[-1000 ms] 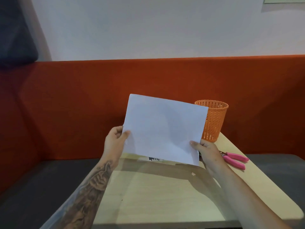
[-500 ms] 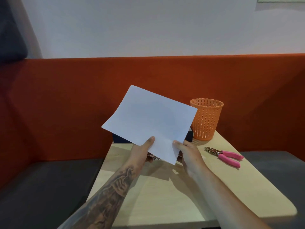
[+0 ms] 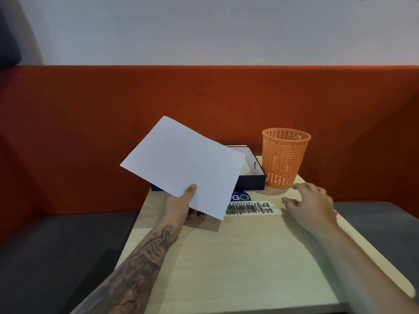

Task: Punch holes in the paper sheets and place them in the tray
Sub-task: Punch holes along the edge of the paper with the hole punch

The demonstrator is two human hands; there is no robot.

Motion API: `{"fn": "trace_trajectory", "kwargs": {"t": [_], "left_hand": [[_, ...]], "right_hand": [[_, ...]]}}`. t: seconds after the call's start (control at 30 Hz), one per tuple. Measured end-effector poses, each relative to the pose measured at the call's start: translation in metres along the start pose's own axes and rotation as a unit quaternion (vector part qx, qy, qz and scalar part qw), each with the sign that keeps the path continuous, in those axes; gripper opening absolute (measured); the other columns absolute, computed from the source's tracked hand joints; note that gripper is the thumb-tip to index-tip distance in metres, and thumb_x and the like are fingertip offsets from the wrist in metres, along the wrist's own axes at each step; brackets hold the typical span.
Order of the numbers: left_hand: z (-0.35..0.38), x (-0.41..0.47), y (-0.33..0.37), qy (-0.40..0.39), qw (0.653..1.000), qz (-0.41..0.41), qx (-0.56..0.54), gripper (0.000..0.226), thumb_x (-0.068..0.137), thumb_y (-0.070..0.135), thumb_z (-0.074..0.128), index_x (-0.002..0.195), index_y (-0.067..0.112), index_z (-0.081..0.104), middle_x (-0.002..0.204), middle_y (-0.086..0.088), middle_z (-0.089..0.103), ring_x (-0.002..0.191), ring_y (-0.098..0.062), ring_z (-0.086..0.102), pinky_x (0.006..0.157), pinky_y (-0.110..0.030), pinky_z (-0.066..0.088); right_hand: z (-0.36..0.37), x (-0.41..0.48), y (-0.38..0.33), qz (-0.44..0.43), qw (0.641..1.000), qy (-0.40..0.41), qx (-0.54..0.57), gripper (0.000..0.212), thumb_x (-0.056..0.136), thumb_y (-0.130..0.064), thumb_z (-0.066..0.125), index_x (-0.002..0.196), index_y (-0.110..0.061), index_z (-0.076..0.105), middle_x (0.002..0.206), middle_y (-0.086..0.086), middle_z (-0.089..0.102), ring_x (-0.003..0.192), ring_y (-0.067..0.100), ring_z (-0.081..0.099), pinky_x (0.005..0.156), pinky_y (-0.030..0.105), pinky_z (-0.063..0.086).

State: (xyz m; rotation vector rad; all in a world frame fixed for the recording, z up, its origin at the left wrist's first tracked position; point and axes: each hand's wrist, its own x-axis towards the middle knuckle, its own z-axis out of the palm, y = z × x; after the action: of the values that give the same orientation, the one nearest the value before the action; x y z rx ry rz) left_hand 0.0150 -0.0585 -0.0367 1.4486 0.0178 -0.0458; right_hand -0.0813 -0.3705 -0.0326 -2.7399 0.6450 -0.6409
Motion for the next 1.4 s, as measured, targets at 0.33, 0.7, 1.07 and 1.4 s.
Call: {"fn": "trace_trajectory", "kwargs": {"t": [0.33, 0.7, 1.07, 1.4], "left_hand": [[-0.009, -0.012, 0.005, -0.002, 1.000, 0.004, 0.013, 0.026, 0.094, 0.040, 0.069, 0.091, 0.013, 0.068, 0.070, -0.004, 0.071, 0.052, -0.020, 0.057, 0.062, -0.036, 0.047], [-0.012, -0.018, 0.017, -0.005, 0.998, 0.038, -0.047, 0.016, 0.097, 0.033, 0.065, 0.095, 0.018, 0.068, 0.070, 0.000, 0.069, 0.048, -0.019, 0.051, 0.063, -0.037, 0.045], [-0.019, -0.015, 0.027, 0.033, 0.990, 0.047, -0.125, 0.006, 0.096, 0.026, 0.068, 0.098, 0.020, 0.067, 0.090, -0.007, 0.070, 0.066, -0.026, 0.058, 0.055, -0.035, 0.048], [-0.023, -0.008, 0.027, 0.067, 0.985, 0.023, -0.156, 0.008, 0.095, 0.024, 0.070, 0.092, 0.017, 0.070, 0.086, -0.003, 0.072, 0.069, -0.023, 0.062, 0.057, -0.034, 0.050]], "right_hand": [[0.000, -0.008, 0.015, 0.042, 0.997, -0.048, -0.050, 0.038, 0.096, -0.052, 0.056, 0.116, -0.024, 0.073, 0.115, 0.006, 0.064, 0.109, 0.032, 0.055, 0.086, 0.042, 0.046], [-0.014, -0.028, -0.052, 0.054, 0.762, -0.264, 0.589, 0.071, 0.091, -0.058, 0.043, 0.118, 0.002, 0.069, 0.103, 0.027, 0.076, 0.087, 0.034, 0.074, 0.067, 0.040, 0.057], [-0.004, -0.020, -0.096, 0.024, 0.678, -0.432, 0.595, 0.067, 0.095, -0.055, 0.044, 0.101, 0.004, 0.076, 0.103, 0.031, 0.073, 0.083, 0.037, 0.072, 0.071, 0.044, 0.059], [0.000, -0.023, -0.102, 0.025, 0.663, -0.489, 0.566, 0.066, 0.094, -0.058, 0.045, 0.103, 0.002, 0.071, 0.089, 0.025, 0.069, 0.073, 0.035, 0.067, 0.065, 0.042, 0.058]]}}
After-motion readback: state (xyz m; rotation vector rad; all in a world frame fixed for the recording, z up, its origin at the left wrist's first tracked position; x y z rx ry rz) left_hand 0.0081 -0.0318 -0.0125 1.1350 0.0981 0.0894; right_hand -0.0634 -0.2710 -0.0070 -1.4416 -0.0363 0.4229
